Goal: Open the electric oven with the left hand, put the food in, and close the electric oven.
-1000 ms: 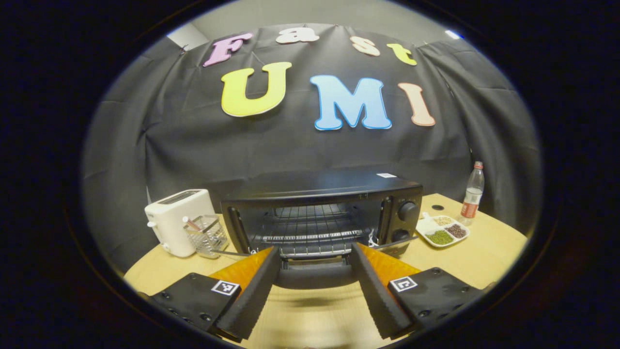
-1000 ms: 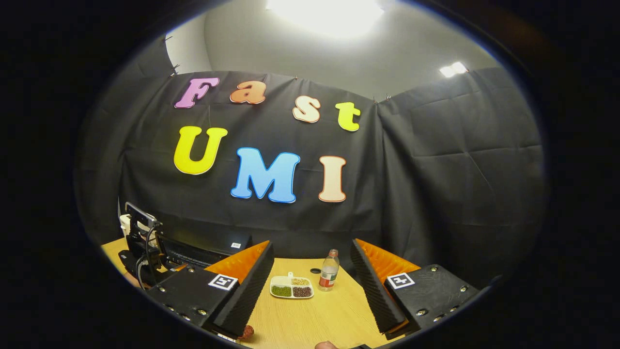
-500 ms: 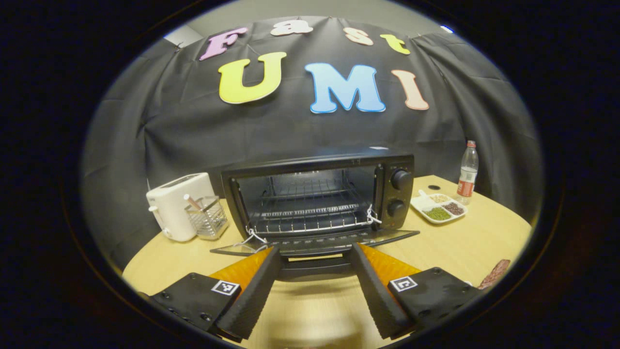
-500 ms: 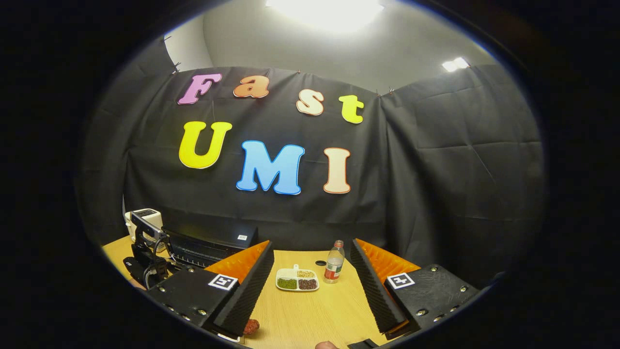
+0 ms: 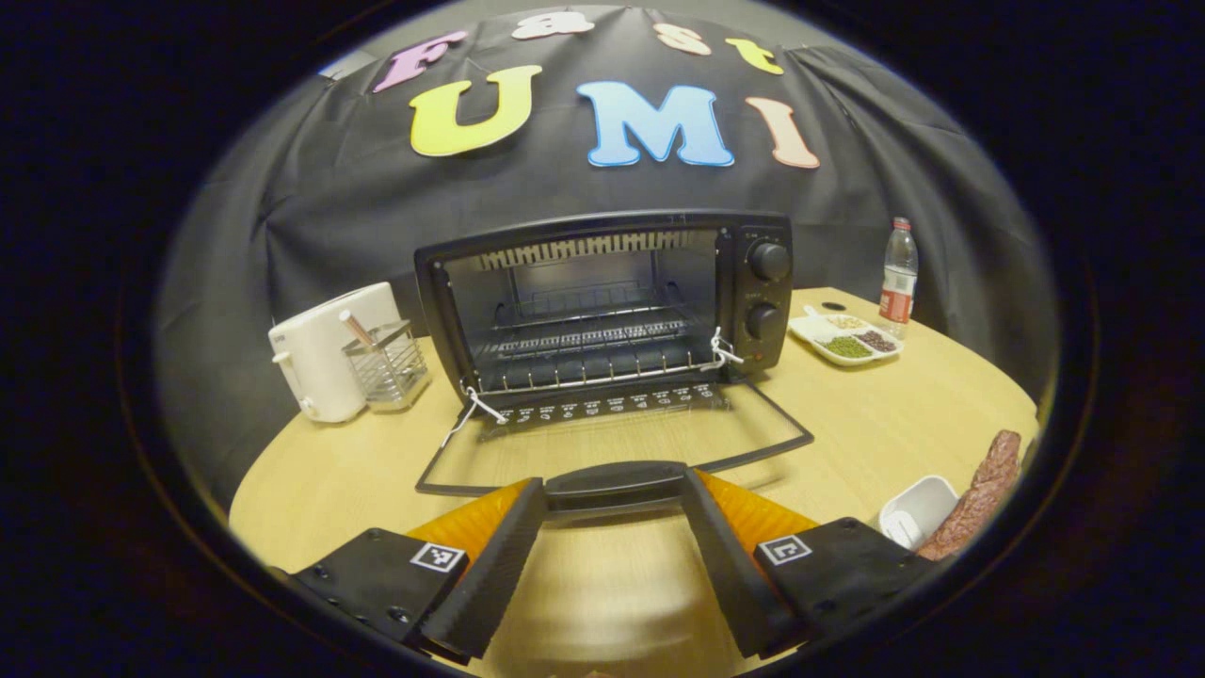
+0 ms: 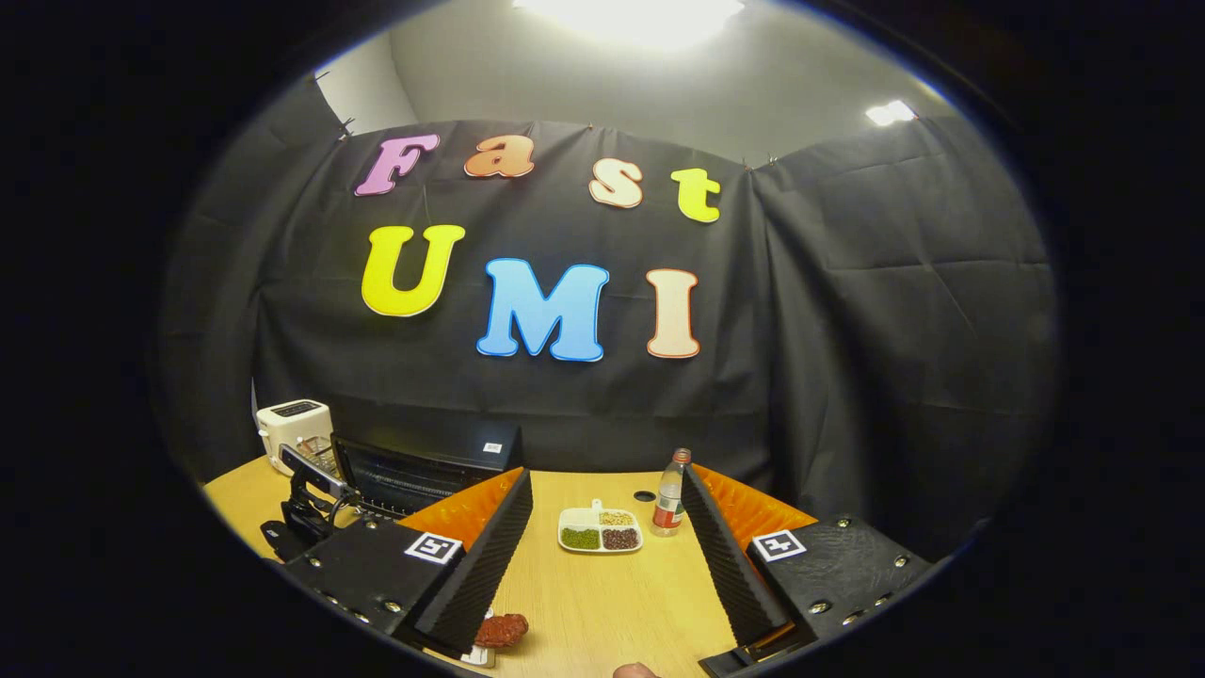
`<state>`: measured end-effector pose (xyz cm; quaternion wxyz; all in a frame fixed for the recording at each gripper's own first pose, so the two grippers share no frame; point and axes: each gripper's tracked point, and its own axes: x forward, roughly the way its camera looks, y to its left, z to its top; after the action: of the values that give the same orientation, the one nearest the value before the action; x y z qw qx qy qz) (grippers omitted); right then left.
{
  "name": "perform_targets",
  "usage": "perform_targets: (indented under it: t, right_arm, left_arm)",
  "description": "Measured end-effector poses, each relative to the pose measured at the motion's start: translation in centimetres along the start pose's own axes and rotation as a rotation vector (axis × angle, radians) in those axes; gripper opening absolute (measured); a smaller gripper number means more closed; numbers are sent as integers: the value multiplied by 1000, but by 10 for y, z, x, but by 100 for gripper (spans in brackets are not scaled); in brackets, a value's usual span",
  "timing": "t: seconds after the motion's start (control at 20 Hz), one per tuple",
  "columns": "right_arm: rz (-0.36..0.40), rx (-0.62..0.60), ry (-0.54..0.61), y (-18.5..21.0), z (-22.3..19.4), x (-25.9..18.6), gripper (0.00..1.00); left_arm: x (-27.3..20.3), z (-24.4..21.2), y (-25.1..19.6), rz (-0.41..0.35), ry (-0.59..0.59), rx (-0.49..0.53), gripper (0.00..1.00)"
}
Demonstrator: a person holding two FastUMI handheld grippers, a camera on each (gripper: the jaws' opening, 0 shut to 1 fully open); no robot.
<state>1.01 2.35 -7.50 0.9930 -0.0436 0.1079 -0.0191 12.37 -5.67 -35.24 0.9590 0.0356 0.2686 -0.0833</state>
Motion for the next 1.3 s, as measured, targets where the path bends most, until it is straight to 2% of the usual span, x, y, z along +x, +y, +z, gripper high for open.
perform_targets:
  t: [0.05,0.3,0.55,0.6,0.65,0.75,0.9,0.95,1.0,1.1,1.3]
  right_arm:
    - [16,11,7,2,-3,1,96]
    - [117,79,73,11,-26,10,96]
    - [235,159,155,25,-57,15,96]
    - [254,171,173,27,-63,16,96]
    - [271,182,191,29,-70,16,96]
    - [299,208,239,33,-87,19,97]
    - [345,271,334,42,-113,19,97]
    - [366,300,378,46,-126,17,97]
    - [378,324,425,49,-138,17,96]
    - [399,374,499,55,-158,17,98]
    - [436,455,626,67,-195,17,98]
  left_arm:
    - [-5,6,1,6,-14,1,97]
    - [-68,61,15,54,-148,-34,100]
    - [-152,124,38,132,-291,-97,97]
    - [-169,133,42,148,-316,-104,100]
    - [-186,144,46,163,-339,-107,97]
    - [-217,157,55,192,-375,-115,100]
    - [-257,171,64,233,-419,-131,97]
    - [-268,174,68,249,-431,-128,90]
    - [-280,176,72,268,-442,-122,97]
    - [-304,180,78,300,-463,-116,100]
    - [-345,178,89,373,-487,-126,100]
